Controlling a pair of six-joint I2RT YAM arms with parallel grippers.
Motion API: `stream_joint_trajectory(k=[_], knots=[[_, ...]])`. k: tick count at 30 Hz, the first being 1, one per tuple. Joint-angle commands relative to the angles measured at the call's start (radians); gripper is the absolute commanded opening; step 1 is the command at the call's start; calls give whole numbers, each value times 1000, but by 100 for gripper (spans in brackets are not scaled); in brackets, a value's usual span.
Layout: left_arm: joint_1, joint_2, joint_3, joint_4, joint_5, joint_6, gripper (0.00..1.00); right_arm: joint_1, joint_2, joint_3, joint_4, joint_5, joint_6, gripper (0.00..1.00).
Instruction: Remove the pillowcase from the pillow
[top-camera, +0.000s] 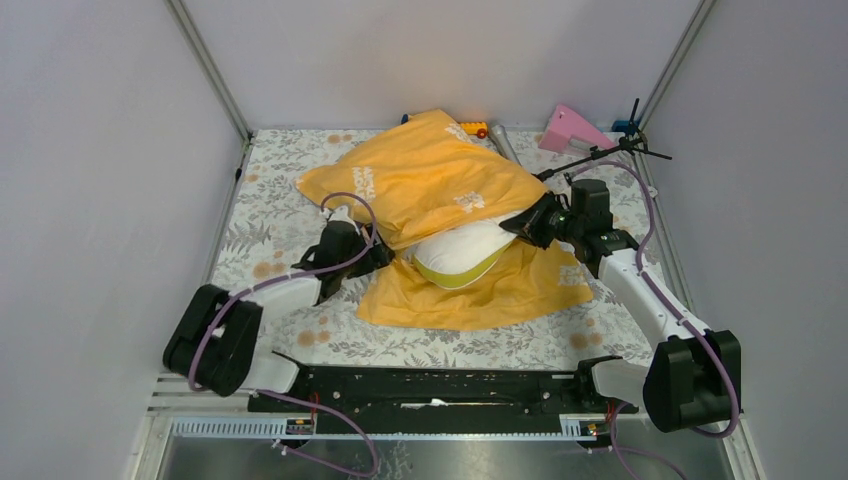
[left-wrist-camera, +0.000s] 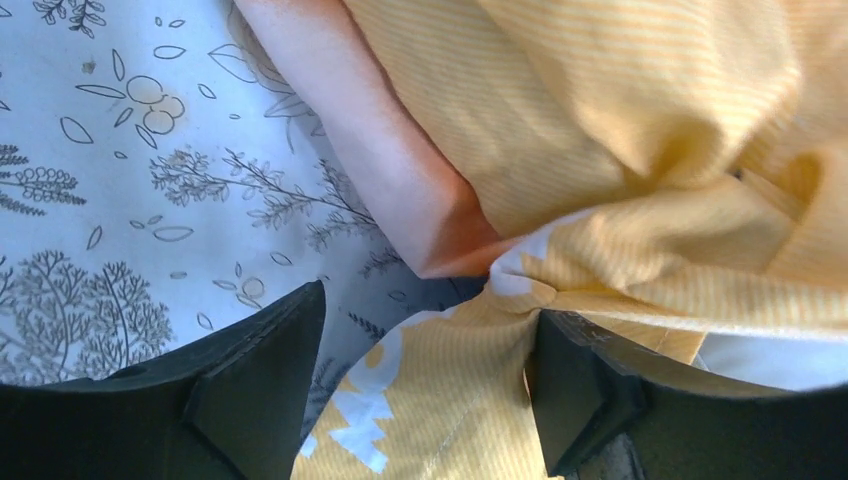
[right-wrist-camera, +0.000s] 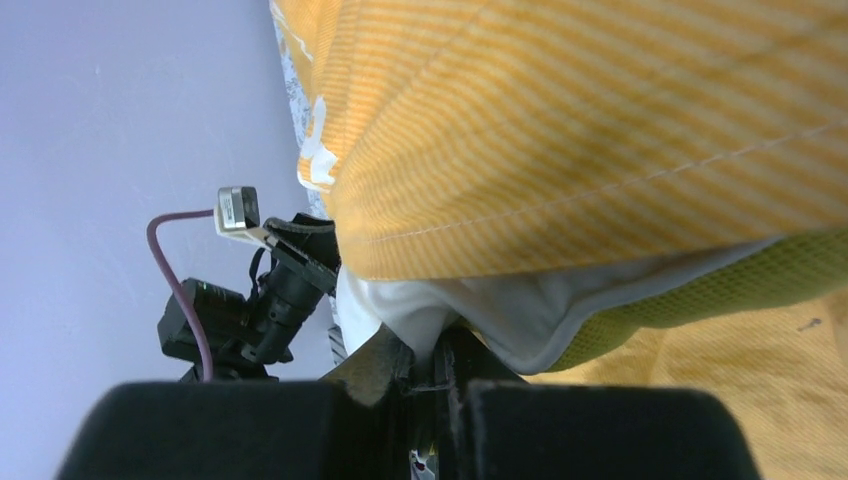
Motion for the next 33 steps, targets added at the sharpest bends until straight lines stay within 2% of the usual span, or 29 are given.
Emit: stream_joint_trajectory(k=[1,5,7,8,10,17,21,25,27,29,30,33], knots=[[-91,-194,-29,19,-45,83,74,-15,-38,48,104,-109,49,0],[-326,-398,19,-38,-185,188,79,-13,-31,30,153,-105,65,0],[-421,-454,66,-76,-248,247,95,-11,-31,21,166,-97,72,0],[-456,-464,97,-93,-260,279,98,-10,-31,21,167,-93,73,0],[-515,-446,184,-146,-273,321,99,-6,-30,18,169,-91,72,0],[-680,-161,471,-298,-359,484,99,18,-30,16,167,-77,80,0],[-699,7,640,-384,-347,539,99,37,-38,9,172,-81,90,0],[-698,145,746,-452,-362,559,99,45,-46,9,168,-87,88,0],[-696,198,781,-481,-395,545,99,45,-47,12,155,-78,77,1],[-693,243,812,-514,-469,526,98,45,-47,9,147,-68,73,7],[-692,259,816,-526,-501,521,92,44,-49,9,141,-57,70,13],[-690,268,807,-543,-619,501,47,44,-50,5,122,2,52,39]])
